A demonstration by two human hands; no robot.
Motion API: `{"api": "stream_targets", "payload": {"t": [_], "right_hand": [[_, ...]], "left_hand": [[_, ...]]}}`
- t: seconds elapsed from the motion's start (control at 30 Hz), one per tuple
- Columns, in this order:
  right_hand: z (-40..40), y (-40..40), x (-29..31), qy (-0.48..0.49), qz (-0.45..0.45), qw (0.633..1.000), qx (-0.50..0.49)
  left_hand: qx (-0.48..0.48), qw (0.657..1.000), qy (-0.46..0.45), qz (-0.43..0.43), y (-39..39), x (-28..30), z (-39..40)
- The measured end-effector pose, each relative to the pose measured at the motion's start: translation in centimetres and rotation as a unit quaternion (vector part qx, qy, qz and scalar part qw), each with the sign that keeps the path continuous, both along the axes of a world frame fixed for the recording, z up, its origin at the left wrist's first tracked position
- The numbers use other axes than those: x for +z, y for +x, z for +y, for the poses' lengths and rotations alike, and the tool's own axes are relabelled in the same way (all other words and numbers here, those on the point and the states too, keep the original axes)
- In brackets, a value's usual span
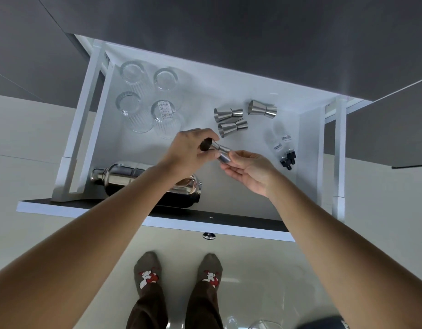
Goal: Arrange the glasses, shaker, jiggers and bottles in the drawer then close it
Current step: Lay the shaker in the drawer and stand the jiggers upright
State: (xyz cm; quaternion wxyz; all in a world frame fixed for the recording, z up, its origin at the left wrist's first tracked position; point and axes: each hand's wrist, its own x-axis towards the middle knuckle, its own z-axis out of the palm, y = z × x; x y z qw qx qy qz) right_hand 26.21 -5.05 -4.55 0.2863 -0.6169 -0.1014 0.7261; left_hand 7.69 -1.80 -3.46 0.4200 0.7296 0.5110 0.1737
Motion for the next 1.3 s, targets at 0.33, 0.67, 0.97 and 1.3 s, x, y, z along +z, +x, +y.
{"api": "stream_targets", "payload": {"t": [0.33, 0.67, 0.97, 1.3], "right_hand": [[7.1, 0.1, -2.5, 0.259, -0.55, 0.734, 0.303], [7.2, 0.8, -5.0, 0.248, -0.633, 0.63, 0.374], [5.1, 1.2, -3.1, 0.319, -0.531, 0.712, 0.331], [6.3, -0.1, -2.7, 0.37, -0.522, 0.699, 0.321]], "left_hand": [[0.058, 0.98, 0.04, 0.185, 2.6, -2.2, 3.8], [0.05, 0.967, 0.05, 0.245, 2.7, -2.9, 5.5], [0.054, 0.974, 0.087, 0.201, 1.5, -0.9, 6.0], [-0.052, 0.973, 0.119, 0.191, 4.3, -2.1, 11.5]]}}
